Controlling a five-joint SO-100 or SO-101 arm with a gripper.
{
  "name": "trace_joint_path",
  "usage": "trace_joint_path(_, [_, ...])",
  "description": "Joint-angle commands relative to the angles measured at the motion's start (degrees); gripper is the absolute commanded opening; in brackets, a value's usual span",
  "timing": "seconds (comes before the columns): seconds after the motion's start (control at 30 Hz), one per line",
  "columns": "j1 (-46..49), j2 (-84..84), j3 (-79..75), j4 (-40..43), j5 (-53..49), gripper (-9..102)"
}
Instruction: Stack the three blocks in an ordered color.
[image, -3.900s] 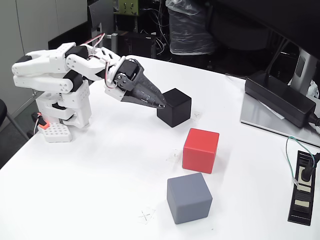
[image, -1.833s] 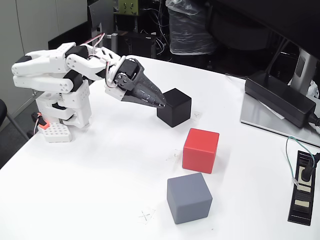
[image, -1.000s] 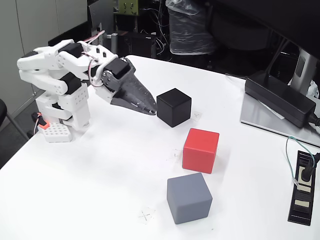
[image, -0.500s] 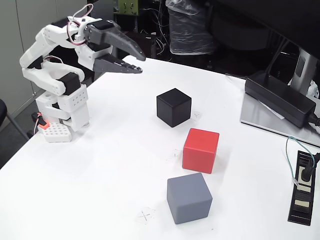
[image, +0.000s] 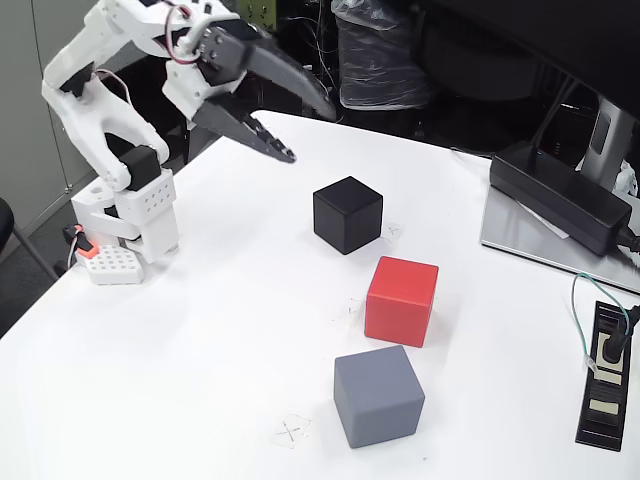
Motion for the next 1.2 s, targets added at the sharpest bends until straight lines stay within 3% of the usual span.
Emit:
trace_joint_path(0.0, [0.1, -9.5, -9.6, 4.9, -4.7, 19])
trace_joint_path(0.2, [3.4, -25.7, -20.2, 11.9, -11.0, 19])
trace_joint_path(0.77, [6.2, -62.7, -43.5, 12.8, -20.8, 33])
trace_joint_path(0.93, [6.2, -70.7, -49.0, 13.4, -24.3, 33])
trace_joint_path(1.17, [6.3, -75.1, -56.0, 21.7, -30.8, 33])
